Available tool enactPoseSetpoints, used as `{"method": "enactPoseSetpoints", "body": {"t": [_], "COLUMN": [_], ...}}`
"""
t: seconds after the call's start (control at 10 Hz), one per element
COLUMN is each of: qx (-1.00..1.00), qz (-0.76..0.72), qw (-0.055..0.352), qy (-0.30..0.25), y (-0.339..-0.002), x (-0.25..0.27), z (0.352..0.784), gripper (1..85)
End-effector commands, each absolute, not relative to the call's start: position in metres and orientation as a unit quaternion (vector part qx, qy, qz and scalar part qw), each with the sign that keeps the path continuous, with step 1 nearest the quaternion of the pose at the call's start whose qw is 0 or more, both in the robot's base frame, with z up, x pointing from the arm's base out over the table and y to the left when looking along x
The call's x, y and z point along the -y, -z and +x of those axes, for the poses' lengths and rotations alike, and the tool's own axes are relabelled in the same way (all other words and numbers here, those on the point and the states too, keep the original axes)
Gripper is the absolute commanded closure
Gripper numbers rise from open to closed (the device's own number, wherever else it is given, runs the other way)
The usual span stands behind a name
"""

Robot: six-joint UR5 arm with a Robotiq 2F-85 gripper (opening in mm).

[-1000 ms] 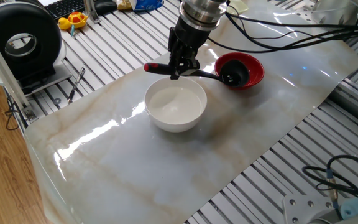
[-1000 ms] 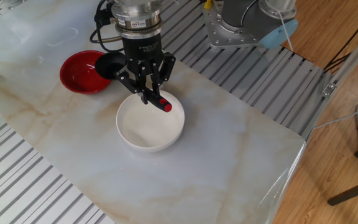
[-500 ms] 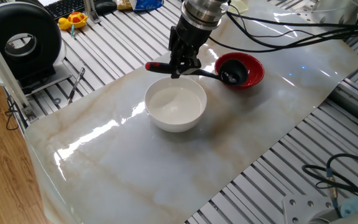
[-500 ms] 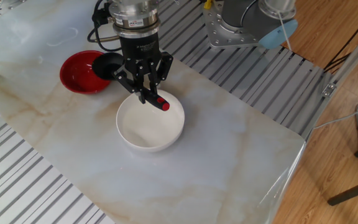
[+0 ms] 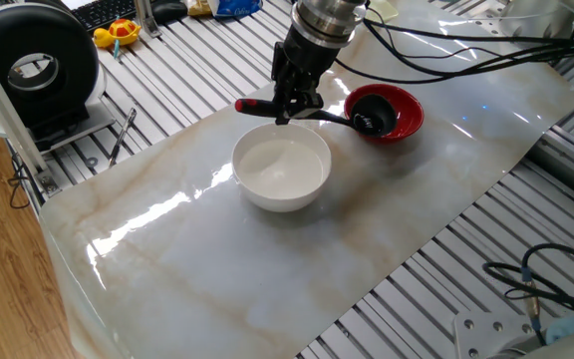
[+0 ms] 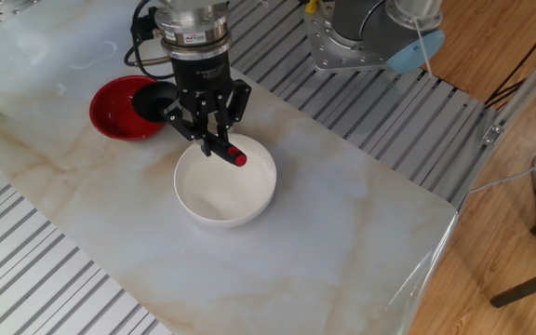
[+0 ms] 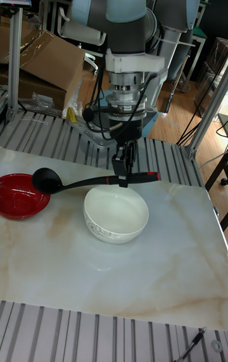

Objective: Scoop water with a large spoon from one bowl to another

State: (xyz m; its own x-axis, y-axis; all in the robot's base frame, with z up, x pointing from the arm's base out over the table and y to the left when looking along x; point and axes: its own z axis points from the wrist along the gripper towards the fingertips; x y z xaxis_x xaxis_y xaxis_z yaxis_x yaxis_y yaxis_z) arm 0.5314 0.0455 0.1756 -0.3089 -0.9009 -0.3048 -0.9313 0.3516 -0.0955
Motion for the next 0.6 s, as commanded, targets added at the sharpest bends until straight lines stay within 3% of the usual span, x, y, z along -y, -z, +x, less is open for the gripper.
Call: {"method": "enactPoseSetpoints", "body": {"t": [0.0, 0.5], "qx": [-0.806, -0.805], "qz": [-0.567, -0.564], "qw": [0.161, 0.172], "qy": [-0.051, -0.058], "y": [-0.1747, -0.1747], "x": [-0.0369, -0.0358], "z": [0.5304, 0.5292], "gripper": [84.3, 84.3]}}
